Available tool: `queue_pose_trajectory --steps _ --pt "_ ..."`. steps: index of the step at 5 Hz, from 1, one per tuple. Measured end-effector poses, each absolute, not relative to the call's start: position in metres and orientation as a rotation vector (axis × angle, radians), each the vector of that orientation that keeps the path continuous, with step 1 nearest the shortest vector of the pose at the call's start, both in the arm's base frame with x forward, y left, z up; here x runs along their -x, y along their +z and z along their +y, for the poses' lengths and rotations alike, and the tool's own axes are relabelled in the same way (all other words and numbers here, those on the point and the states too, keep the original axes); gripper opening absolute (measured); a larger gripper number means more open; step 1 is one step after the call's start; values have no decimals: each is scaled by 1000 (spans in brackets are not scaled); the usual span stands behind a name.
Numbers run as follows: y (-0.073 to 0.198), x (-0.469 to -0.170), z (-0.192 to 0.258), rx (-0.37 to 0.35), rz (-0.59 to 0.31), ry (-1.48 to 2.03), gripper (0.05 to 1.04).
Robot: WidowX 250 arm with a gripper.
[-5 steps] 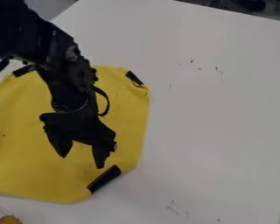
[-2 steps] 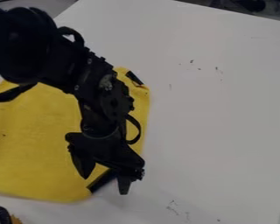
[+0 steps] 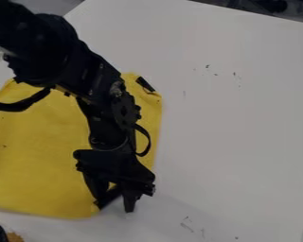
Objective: Fold the cloth from bottom right to top
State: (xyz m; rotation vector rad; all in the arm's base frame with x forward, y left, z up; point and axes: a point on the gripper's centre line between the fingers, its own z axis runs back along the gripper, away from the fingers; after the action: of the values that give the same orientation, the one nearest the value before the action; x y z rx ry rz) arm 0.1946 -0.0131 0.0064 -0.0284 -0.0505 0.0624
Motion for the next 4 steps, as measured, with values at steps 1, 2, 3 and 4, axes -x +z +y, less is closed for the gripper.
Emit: queue_pose_trajectory --steps 1,2,3,4 --pt "2 -196 -9 47 -49 94 424" --pt "2 -198 -9 47 -57 95 204" --pt "3 -201 -9 46 -80 91 91" --pt "17 -204 -5 -10 -39 46 70"
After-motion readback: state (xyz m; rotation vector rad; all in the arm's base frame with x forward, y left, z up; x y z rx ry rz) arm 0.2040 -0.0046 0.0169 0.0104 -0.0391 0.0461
